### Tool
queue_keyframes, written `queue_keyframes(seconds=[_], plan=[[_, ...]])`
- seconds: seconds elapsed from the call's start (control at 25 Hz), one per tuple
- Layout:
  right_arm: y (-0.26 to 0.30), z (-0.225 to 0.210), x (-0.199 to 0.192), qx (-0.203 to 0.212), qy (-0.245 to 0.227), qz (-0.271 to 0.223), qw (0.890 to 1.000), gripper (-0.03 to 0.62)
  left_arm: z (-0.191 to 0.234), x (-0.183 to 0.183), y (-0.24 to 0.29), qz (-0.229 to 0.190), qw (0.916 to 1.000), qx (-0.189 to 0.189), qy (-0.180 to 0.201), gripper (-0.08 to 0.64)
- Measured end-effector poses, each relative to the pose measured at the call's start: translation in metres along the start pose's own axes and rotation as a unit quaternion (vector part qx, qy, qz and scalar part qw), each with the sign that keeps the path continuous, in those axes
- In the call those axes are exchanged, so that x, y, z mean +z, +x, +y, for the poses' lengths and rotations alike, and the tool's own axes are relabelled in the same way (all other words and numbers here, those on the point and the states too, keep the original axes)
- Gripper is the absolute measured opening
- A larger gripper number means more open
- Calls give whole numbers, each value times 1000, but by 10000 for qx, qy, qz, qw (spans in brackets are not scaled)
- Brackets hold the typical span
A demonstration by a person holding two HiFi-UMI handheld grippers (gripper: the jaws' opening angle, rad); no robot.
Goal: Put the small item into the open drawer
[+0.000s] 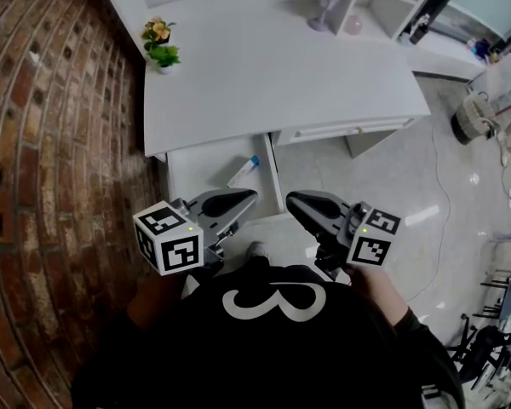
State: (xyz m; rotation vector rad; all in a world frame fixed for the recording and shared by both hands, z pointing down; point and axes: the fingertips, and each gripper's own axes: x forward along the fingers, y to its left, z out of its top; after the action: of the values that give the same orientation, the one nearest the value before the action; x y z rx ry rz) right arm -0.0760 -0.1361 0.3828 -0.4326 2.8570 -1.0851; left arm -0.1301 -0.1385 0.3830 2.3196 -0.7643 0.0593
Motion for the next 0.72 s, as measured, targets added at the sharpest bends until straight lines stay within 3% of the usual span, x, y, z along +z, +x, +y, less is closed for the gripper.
queue_keyframes(seconds=[0.2,0.72], plan=[[-5,1,4,-56,-91,-61,9999,9,-6,3,2,-91,9998,-95,-139,3],[-17,1,7,-161,-225,-106,9996,9,-19,2,14,35,9997,-245,-45,4]])
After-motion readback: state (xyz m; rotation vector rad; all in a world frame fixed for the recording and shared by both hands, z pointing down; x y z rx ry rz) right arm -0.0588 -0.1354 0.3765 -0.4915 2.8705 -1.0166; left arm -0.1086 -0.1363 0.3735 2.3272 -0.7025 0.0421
